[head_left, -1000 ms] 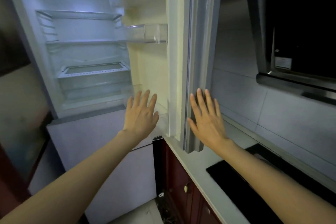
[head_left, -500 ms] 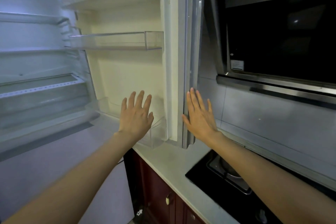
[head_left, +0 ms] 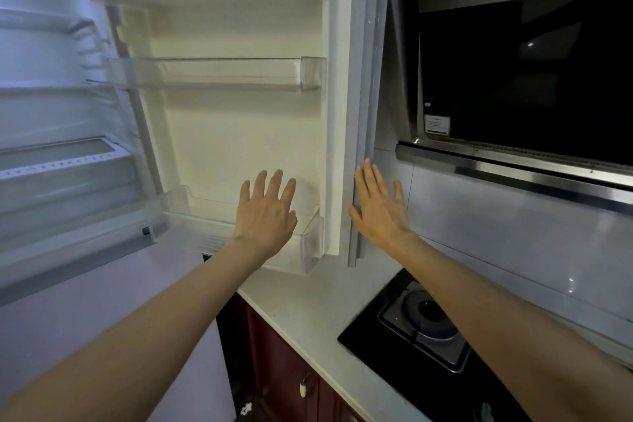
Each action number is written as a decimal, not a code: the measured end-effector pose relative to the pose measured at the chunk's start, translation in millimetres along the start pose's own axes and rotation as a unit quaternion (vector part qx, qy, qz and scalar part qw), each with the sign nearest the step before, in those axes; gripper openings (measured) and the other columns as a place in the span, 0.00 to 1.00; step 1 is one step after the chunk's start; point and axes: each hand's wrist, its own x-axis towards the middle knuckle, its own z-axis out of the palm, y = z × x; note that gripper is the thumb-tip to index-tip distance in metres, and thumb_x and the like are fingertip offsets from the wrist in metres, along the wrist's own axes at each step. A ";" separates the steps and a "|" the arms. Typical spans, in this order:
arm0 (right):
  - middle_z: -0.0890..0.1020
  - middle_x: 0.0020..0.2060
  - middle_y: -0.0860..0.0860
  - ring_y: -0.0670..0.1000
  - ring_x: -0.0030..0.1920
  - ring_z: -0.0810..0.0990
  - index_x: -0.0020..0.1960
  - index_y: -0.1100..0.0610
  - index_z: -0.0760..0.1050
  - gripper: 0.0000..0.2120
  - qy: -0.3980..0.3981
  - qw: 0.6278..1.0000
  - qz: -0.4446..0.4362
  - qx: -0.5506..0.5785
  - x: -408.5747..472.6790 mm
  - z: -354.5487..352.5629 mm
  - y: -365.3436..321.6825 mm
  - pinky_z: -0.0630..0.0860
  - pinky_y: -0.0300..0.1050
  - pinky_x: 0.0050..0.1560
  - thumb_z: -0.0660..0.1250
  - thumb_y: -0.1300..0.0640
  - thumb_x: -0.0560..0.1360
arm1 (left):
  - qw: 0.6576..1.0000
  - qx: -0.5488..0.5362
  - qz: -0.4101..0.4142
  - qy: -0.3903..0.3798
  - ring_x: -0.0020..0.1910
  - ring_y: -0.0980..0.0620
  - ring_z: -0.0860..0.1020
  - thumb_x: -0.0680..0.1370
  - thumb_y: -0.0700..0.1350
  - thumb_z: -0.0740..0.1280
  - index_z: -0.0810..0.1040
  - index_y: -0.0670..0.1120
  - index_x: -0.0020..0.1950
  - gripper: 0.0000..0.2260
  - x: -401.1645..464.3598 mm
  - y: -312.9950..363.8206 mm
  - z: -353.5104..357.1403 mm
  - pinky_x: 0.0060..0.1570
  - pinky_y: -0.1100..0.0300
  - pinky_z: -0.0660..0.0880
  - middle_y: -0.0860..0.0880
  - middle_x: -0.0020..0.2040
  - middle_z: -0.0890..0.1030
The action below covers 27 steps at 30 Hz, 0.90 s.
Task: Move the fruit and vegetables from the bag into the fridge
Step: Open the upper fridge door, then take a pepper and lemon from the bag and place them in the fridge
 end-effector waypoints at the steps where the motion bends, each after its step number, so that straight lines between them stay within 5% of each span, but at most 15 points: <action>1: 0.37 0.76 0.53 0.53 0.76 0.39 0.76 0.57 0.35 0.35 0.002 1.000 -0.001 -0.002 -0.7 1.5 1.4 0.51 0.64 0.73 0.51 0.46 0.80 | 1.000 0.002 0.002 -0.002 0.75 0.42 0.51 0.80 0.52 0.53 0.52 0.48 0.76 0.25 2.7 1.1 1.4 0.71 0.44 0.52 0.45 0.77 0.53; 27: 0.40 0.76 0.53 0.54 0.76 0.38 0.76 0.54 0.36 0.34 -0.014 1.000 0.002 -0.020 5.8 -2.7 7.1 0.48 0.63 0.73 0.51 0.44 0.80 | 1.000 -0.001 -0.012 -0.007 0.75 0.42 0.51 0.80 0.53 0.53 0.53 0.48 0.75 0.25 6.1 0.5 8.8 0.71 0.44 0.53 0.46 0.77 0.54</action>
